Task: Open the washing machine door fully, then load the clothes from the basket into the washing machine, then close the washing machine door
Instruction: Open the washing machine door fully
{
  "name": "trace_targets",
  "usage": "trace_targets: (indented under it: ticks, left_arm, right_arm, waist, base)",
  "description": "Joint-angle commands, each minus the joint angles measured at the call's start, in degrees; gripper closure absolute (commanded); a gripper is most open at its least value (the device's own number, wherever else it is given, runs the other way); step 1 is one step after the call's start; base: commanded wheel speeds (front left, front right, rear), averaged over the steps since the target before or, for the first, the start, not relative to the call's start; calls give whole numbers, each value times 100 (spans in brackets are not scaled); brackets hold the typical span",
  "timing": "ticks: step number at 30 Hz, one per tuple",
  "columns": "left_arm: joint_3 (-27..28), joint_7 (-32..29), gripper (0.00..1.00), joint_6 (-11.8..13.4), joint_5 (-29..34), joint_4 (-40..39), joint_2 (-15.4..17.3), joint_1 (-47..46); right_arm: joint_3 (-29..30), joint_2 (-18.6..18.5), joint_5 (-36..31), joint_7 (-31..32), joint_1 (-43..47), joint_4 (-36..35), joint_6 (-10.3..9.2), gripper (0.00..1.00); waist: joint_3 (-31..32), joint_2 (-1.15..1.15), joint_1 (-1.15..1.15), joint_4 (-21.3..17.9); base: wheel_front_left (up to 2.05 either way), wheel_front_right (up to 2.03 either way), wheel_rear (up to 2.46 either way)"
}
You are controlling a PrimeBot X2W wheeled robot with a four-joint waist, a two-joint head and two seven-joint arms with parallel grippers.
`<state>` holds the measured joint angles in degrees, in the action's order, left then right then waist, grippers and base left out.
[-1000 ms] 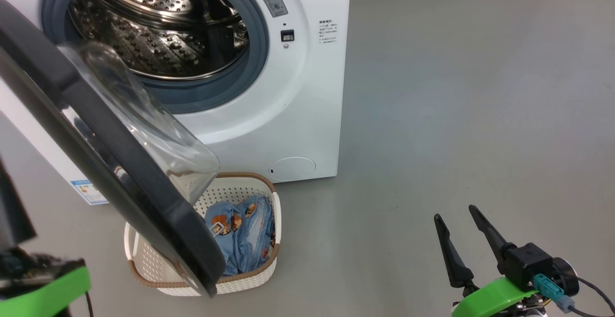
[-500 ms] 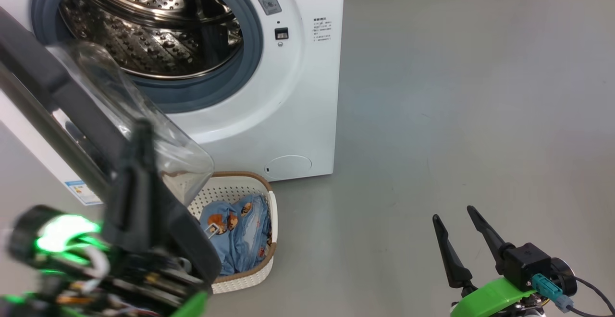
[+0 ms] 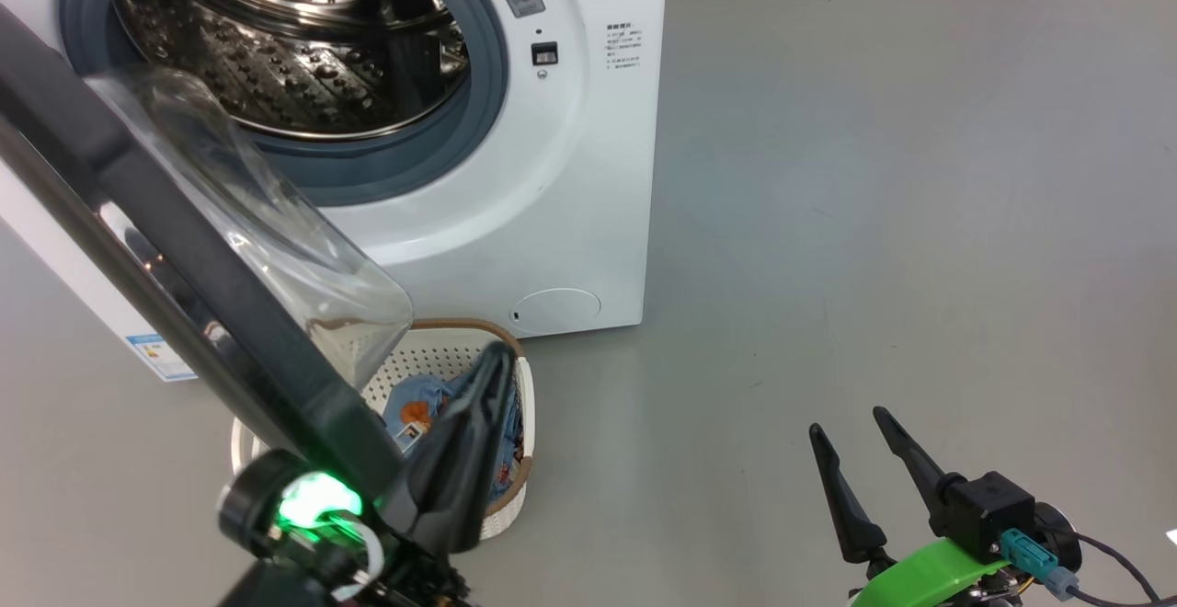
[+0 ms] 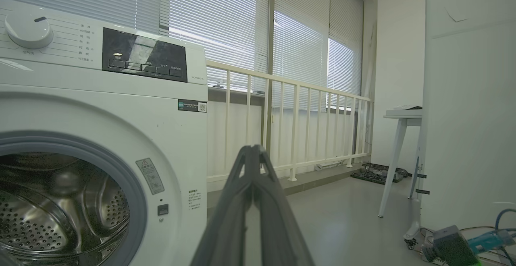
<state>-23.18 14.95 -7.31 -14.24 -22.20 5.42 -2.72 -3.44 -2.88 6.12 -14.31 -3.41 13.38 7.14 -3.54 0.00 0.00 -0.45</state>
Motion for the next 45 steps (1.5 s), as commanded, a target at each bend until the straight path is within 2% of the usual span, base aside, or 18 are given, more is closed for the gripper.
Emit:
trace_targets:
  ticks: [1,10,26,45]
  left_arm:
    - [97,5,100,-18,26,-17,34,-49]
    - [-113,5,100,-18,-17,559,21,152]
    - [239,5,100,-18,-229,1676,-43,332]
    - [614,5,100,-18,-199,2011,-72,-46]
  right_arm:
    - [-180,1,27,-69,-178,-106,35,0]
    - [-182,1,28,-69,-191,-75,35,0]
    - [-224,1,49,-69,-210,-22,35,0]
    - [-195,1,172,-69,-288,-53,35,0]
  waist:
    - [-4,0,0,6]
    - [-24,0,0,19]
    - [-39,0,0,-4]
    - [-293,0,0,-191]
  base:
    - [0,0,0]
    - [0,0,0]
    - [0,0,0]
    - [0,0,0]
